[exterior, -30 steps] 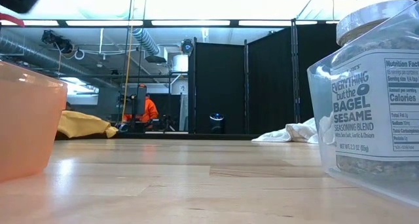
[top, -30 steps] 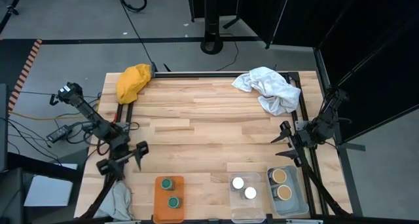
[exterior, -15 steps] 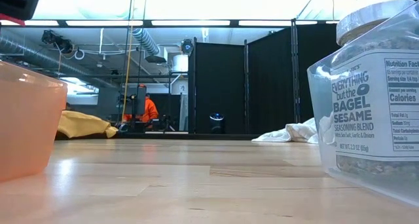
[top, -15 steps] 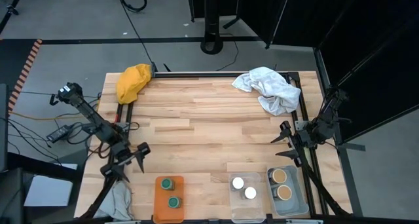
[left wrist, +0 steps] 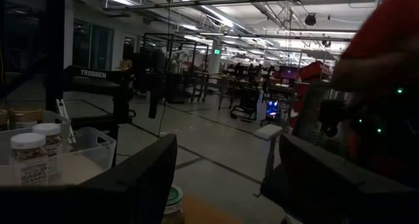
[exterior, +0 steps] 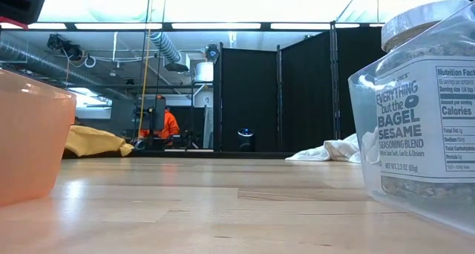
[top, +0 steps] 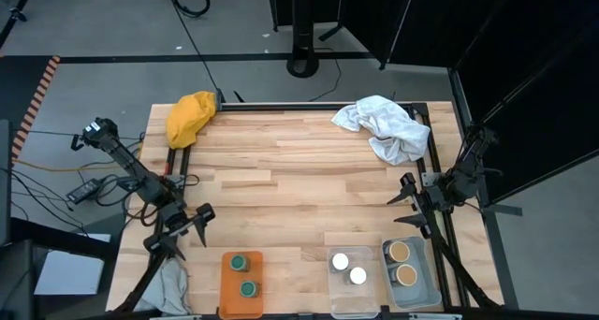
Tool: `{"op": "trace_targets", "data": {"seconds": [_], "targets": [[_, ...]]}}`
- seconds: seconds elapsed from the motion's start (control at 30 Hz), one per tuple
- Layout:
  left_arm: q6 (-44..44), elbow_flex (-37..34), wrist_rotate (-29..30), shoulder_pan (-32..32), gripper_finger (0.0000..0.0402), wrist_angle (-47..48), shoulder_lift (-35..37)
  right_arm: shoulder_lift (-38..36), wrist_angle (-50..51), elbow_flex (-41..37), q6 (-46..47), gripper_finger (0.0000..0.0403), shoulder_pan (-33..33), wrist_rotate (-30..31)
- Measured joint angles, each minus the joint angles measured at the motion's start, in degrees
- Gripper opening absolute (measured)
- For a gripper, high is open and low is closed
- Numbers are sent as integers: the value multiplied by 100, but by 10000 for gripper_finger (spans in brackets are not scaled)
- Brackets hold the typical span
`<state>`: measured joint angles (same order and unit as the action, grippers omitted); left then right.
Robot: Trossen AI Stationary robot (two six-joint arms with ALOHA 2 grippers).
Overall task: Sort spices by type
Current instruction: Return to Home Position
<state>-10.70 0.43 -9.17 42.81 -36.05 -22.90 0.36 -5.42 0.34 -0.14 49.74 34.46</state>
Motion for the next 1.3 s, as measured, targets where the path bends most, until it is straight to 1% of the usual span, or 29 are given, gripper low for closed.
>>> {"op": "trace_targets", "data": {"seconds": [0.13,0.17,0.27,0.33,0.37,0.4,0.6,0.7,0.8,1.3], "targets": [[35,0,-45,-1,275,2,0,0,1,0,1,243,0,0],[298,0,-405,-10,275,20,4,0,2,0,0,243,0,0],[1264,0,-2394,33,275,28,79,0,-1,0,0,245,0,-2],[1407,-2,-3158,22,275,24,168,0,1,0,0,245,-1,-2],[1408,-2,-3390,22,275,36,254,0,-1,0,0,244,-2,-2],[1372,-2,-3486,33,275,87,388,0,-1,0,0,244,-2,-2],[1022,-2,-3434,22,275,388,1801,0,-4,2,0,245,-2,-2],[1462,-2,-3427,22,275,441,2240,0,-3,2,0,244,-2,-2],[1785,-2,-3427,22,275,366,2291,0,-5,2,0,243,-2,-2],[1788,-2,-3429,22,275,293,2291,-2,-5,2,0,245,-2,-2]]}}
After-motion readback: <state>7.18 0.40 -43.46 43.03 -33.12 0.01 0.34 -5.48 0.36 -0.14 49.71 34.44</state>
